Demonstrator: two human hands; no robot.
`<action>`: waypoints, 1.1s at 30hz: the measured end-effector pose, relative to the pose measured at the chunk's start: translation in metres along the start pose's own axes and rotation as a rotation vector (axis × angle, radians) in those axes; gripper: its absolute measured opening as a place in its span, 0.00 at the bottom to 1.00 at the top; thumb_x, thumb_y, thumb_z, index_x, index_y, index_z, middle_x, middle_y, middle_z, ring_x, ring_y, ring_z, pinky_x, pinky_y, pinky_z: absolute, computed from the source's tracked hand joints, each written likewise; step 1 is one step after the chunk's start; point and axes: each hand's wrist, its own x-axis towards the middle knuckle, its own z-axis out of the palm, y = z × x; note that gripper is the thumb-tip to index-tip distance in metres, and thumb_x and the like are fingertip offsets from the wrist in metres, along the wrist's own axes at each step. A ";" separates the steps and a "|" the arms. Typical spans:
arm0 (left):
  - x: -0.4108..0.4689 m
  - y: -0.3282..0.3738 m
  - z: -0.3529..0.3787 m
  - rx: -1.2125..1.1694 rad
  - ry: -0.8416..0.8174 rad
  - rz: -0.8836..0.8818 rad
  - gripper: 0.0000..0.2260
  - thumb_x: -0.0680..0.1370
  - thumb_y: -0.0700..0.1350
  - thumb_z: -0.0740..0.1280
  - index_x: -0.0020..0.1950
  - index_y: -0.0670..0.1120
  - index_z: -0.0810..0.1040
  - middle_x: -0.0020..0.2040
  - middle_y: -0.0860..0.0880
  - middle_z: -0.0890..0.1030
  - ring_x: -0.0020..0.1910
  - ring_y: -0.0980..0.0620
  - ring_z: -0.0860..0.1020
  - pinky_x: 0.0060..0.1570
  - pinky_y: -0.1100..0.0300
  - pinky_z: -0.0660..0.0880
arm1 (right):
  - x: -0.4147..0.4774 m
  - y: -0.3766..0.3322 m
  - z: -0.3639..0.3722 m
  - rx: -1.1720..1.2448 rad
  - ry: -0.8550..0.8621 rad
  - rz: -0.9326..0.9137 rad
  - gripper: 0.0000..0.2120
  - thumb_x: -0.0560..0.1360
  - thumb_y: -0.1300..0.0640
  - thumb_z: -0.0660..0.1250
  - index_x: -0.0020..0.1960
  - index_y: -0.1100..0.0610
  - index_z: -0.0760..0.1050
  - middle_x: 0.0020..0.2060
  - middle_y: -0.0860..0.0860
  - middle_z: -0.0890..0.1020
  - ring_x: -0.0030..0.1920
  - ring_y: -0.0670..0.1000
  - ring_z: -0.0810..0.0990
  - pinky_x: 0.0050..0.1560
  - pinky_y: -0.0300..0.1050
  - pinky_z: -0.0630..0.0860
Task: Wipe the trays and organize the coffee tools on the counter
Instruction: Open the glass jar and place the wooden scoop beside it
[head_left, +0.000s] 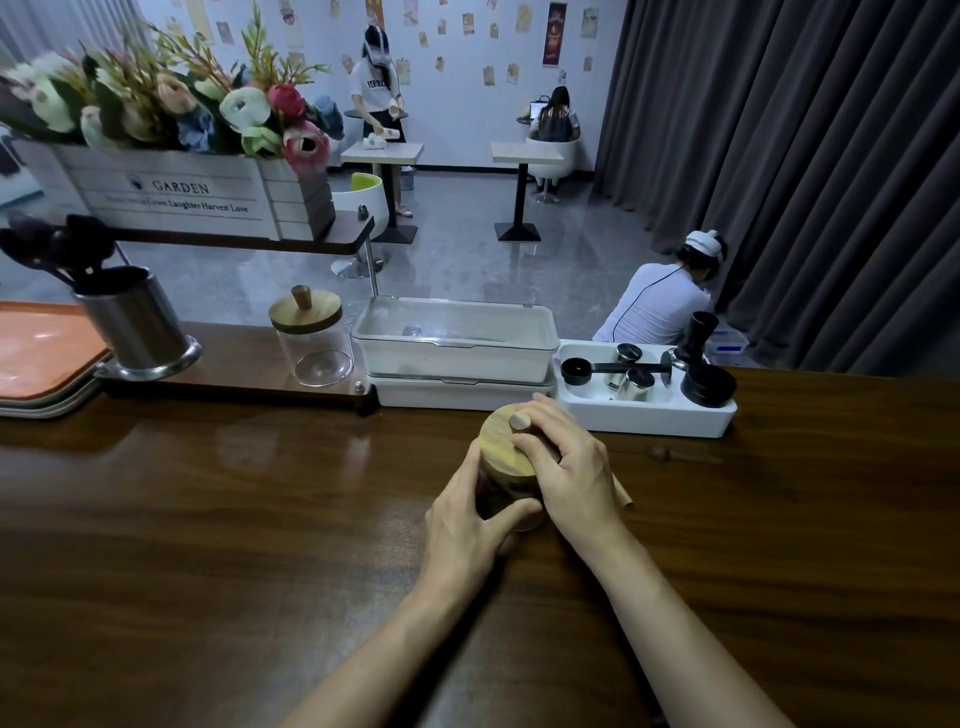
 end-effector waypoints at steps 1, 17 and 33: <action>0.000 -0.001 0.000 0.007 0.006 -0.003 0.38 0.69 0.63 0.78 0.76 0.63 0.66 0.58 0.67 0.80 0.59 0.68 0.77 0.55 0.72 0.72 | 0.005 -0.005 -0.003 0.023 0.022 -0.015 0.08 0.77 0.65 0.69 0.52 0.54 0.81 0.55 0.44 0.82 0.63 0.45 0.78 0.64 0.46 0.72; 0.001 -0.008 0.003 -0.003 0.006 -0.014 0.45 0.68 0.59 0.79 0.80 0.59 0.61 0.68 0.67 0.73 0.64 0.78 0.68 0.61 0.79 0.64 | -0.040 0.004 -0.061 0.045 0.110 0.295 0.12 0.78 0.60 0.70 0.56 0.45 0.80 0.55 0.38 0.81 0.60 0.35 0.77 0.62 0.33 0.73; 0.001 -0.010 0.001 0.002 -0.001 -0.015 0.45 0.71 0.57 0.78 0.81 0.63 0.56 0.73 0.59 0.73 0.68 0.67 0.70 0.57 0.82 0.61 | -0.096 0.031 -0.062 -0.195 -0.208 0.342 0.06 0.76 0.54 0.72 0.47 0.47 0.75 0.52 0.38 0.76 0.58 0.37 0.74 0.55 0.30 0.70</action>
